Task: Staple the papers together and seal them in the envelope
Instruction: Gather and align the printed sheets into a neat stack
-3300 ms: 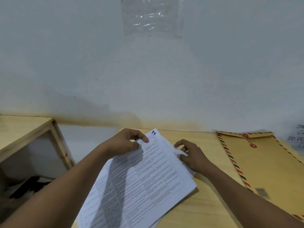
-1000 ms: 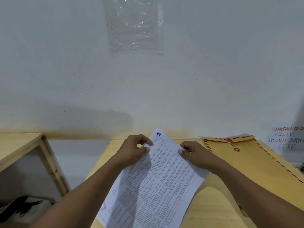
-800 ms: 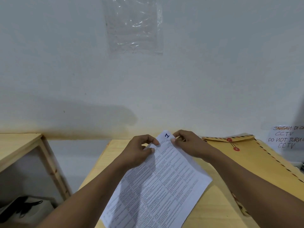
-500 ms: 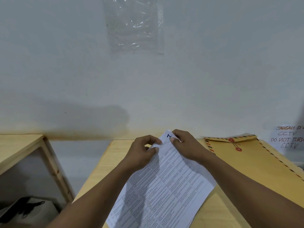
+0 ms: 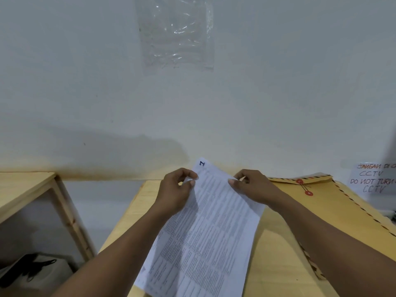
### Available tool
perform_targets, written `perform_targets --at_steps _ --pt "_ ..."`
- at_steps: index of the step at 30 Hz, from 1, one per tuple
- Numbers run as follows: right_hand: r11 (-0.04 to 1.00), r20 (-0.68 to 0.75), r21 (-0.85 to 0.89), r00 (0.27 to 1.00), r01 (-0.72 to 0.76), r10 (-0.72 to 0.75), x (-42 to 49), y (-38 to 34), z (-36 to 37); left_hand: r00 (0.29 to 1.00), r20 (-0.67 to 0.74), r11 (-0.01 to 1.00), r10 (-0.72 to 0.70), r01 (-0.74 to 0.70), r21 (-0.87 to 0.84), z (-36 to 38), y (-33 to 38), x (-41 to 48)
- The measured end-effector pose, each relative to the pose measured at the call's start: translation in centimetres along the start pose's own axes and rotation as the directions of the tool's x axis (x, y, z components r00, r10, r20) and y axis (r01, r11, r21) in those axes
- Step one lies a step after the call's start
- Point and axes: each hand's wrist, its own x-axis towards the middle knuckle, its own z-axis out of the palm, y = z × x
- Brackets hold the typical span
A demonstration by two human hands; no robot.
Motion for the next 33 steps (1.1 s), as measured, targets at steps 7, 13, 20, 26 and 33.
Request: perform_targets --at_steps 7,13,20,26,33 --pt "0.785 0.034 0.563 0.956 -0.26 0.292 -1.1 3.9 0.1 0.998 -0.06 0.998 -0.034 0.031 -0.059 0.2 -0.2 0.5" --pt "0.452 0.063 0.857 0.92 -0.248 0.387 -1.8 4.7 2.3 0.989 -0.121 0.985 -0.081 0.061 -0.163 0.3 0.0 1.1" --pt "0.473 -0.007 0.861 0.924 -0.189 0.383 -1.9 3.2 4.5 0.981 -0.144 0.982 -0.127 0.103 -0.161 0.2 -0.3 1.5" --pt "0.471 -0.001 0.856 0.91 -0.213 0.415 -2.1 2.4 4.1 0.991 -0.068 0.99 -0.115 0.108 -0.09 -0.8 -0.5 1.6" --pt "0.552 -0.022 0.808 0.925 -0.206 0.378 -2.6 2.0 4.2 0.974 -0.161 0.982 -0.162 0.142 -0.127 -0.7 -0.4 1.4"
